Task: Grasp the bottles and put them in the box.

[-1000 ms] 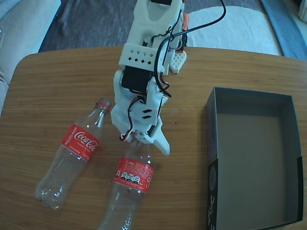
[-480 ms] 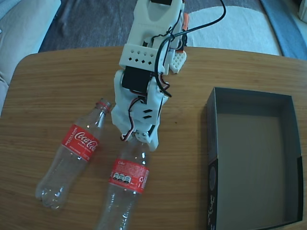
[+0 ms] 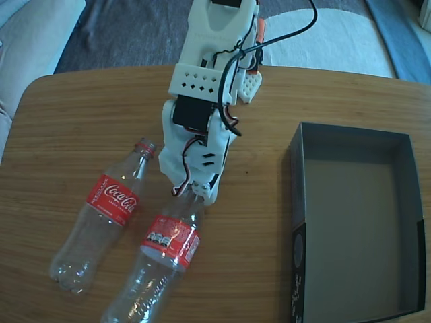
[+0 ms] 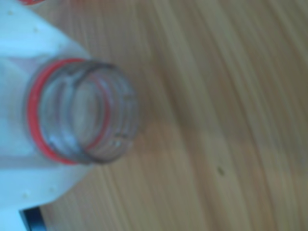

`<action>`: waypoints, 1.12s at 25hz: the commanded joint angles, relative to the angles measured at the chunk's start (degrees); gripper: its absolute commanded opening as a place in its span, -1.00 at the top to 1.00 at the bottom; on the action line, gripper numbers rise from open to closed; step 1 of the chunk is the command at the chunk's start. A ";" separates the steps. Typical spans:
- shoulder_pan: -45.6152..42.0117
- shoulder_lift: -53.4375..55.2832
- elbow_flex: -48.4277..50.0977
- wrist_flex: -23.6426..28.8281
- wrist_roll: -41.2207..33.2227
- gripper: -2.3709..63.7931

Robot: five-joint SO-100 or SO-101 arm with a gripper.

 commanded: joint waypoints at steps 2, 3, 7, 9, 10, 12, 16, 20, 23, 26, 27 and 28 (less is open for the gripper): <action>0.00 1.67 -0.88 0.18 0.44 0.88; 0.00 1.67 -1.14 0.18 0.53 0.93; -0.79 1.76 -1.49 0.18 0.53 0.93; -0.88 1.76 -1.85 0.26 0.62 0.93; -0.88 1.76 -2.46 0.35 0.62 0.93; -0.97 1.76 -4.75 2.55 0.62 0.93; -2.72 1.76 -11.51 10.28 2.81 0.93; -5.71 1.76 -19.60 17.84 9.58 0.93; -9.14 1.76 -27.42 24.70 14.33 0.93; -13.80 1.76 -34.37 31.38 18.02 0.93; -15.29 1.76 -36.21 33.05 18.90 0.93; -16.79 1.76 -37.88 34.72 19.51 0.93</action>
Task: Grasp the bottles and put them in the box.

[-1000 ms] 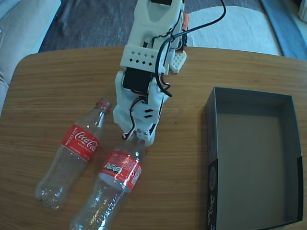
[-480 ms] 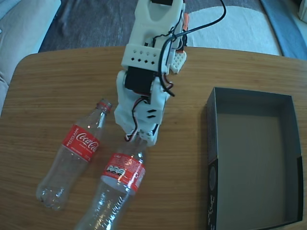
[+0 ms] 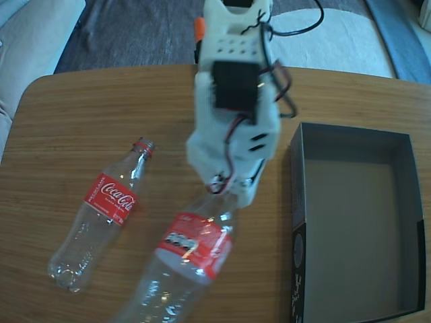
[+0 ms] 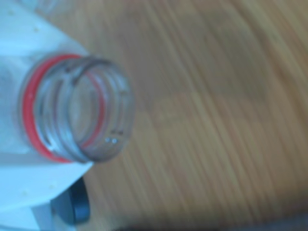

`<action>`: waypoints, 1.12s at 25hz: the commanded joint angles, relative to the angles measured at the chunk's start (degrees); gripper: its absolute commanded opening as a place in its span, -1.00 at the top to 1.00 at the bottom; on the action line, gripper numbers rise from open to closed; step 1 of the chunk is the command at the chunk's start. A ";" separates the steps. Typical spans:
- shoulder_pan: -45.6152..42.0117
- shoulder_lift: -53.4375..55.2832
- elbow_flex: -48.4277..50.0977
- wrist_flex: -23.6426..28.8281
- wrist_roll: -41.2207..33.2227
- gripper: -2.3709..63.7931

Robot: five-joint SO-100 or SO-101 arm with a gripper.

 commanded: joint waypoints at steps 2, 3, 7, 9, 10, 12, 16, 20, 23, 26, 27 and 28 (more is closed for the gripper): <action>-5.89 1.76 -9.05 6.33 3.08 0.93; -7.73 1.76 -10.28 7.82 4.04 0.93; -15.56 1.76 -13.80 11.78 7.12 0.93; -19.86 1.76 -15.56 12.39 8.79 0.93; -22.15 1.76 -16.44 12.39 9.76 0.93; -26.37 1.76 -18.11 12.39 11.51 0.93; -35.07 1.76 -20.48 12.39 14.59 0.93; -41.75 1.23 -18.98 12.30 16.61 0.94; -44.30 0.70 -17.23 11.60 18.63 0.94; -45.70 0.62 -15.03 11.43 21.09 0.94; -45.62 0.62 -14.33 11.43 22.06 0.94; -45.44 0.62 -13.62 10.90 22.68 0.94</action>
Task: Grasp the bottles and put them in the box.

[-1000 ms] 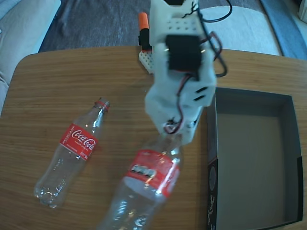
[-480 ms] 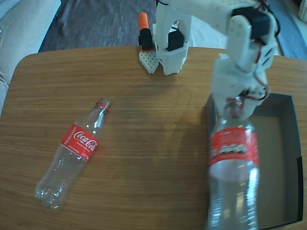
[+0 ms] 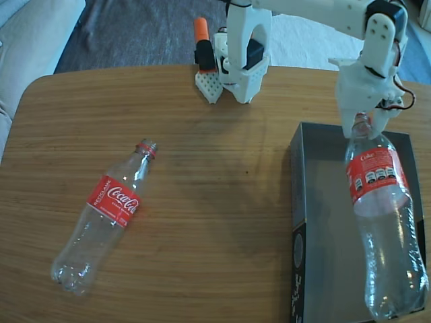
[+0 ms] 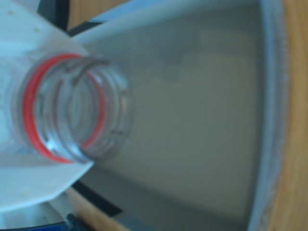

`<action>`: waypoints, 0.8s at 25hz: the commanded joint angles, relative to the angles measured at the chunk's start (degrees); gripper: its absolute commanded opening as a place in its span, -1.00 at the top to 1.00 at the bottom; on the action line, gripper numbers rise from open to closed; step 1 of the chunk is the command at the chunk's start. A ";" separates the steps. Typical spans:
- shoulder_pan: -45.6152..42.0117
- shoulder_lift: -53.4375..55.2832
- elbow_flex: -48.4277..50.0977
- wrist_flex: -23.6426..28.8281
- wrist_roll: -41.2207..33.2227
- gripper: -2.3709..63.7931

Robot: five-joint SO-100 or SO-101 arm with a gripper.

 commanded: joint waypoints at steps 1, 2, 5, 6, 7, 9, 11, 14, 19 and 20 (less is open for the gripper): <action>0.26 0.62 0.35 -1.58 2.02 0.94; 0.26 0.62 0.88 -2.37 2.64 0.94; 0.18 0.62 2.90 -4.83 3.08 0.94; 0.18 0.53 3.78 -5.45 3.08 0.94; 0.09 0.53 4.75 -6.15 3.08 0.94; 0.00 0.53 6.94 -7.73 3.08 0.94; -0.18 0.53 9.05 -9.23 2.99 0.94; -0.26 0.44 11.87 -11.34 2.99 0.94; -0.26 -4.13 13.10 -12.30 2.64 0.94; -0.26 -5.19 12.66 -12.30 2.64 0.94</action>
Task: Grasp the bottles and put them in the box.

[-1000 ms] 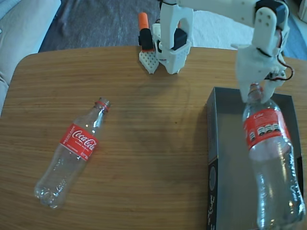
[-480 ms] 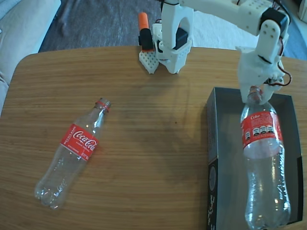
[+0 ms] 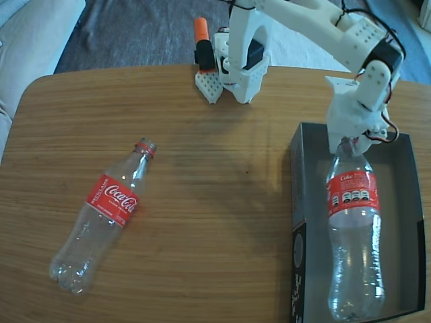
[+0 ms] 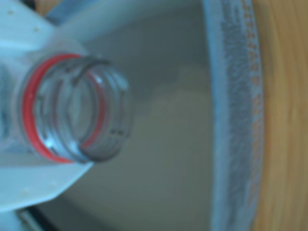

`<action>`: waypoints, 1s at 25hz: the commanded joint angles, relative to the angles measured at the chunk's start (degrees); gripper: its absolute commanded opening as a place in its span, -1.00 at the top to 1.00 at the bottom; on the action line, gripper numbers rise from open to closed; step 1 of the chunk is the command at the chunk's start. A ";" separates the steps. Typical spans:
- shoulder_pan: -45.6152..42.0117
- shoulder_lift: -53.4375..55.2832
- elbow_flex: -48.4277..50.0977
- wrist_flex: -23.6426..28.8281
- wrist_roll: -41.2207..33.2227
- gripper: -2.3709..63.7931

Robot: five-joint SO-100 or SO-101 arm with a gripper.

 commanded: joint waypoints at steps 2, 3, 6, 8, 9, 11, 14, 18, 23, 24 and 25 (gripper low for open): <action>-0.09 -2.29 -1.49 -1.49 -0.35 0.94; 0.09 -2.99 -1.41 -2.29 -0.35 0.94; 0.00 -4.39 -1.32 -3.08 -0.35 0.94; -0.18 -4.66 -0.97 -3.16 -0.53 0.94; -0.18 -4.92 -0.70 -3.16 -0.53 0.94; -0.18 -5.63 -0.53 -3.16 -0.35 0.94; -0.18 -6.15 -0.53 -3.08 -0.26 0.94; -0.09 -5.80 -0.53 -3.08 0.09 0.89; 1.23 -5.27 -0.88 -2.29 3.25 0.13; 1.67 -5.27 -1.14 -2.29 3.25 0.04; 2.02 -5.27 -1.41 -2.29 3.25 0.01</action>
